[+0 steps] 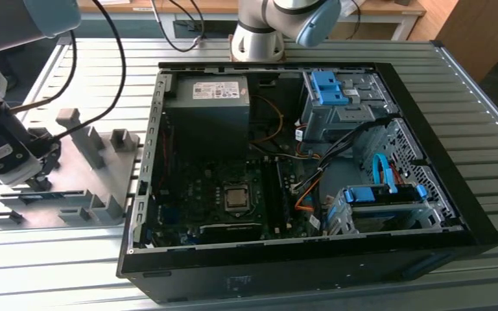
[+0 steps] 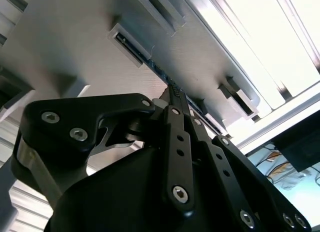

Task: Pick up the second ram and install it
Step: 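Pick up the second ram and move it above second insertion slot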

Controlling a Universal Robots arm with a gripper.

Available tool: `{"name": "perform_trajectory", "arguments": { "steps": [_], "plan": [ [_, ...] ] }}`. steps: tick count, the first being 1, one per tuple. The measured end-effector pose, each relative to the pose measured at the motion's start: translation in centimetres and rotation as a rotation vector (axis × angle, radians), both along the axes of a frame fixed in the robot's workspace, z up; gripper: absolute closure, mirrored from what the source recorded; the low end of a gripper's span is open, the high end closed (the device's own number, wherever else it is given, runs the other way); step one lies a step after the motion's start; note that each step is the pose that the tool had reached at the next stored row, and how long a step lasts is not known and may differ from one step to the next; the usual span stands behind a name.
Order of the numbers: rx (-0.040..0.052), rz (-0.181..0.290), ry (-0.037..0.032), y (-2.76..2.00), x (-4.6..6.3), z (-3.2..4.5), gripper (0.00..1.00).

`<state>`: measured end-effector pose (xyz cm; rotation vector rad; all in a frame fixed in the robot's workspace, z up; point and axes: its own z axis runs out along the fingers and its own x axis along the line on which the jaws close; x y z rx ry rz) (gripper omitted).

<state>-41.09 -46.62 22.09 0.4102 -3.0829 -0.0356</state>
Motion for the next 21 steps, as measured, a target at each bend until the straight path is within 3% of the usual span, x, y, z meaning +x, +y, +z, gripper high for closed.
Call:
{"name": "perform_trajectory", "arguments": {
  "steps": [21],
  "plan": [
    [0.0, 0.161, 0.0, 0.0, 0.0, 0.0, 0.9]
  ]
}}
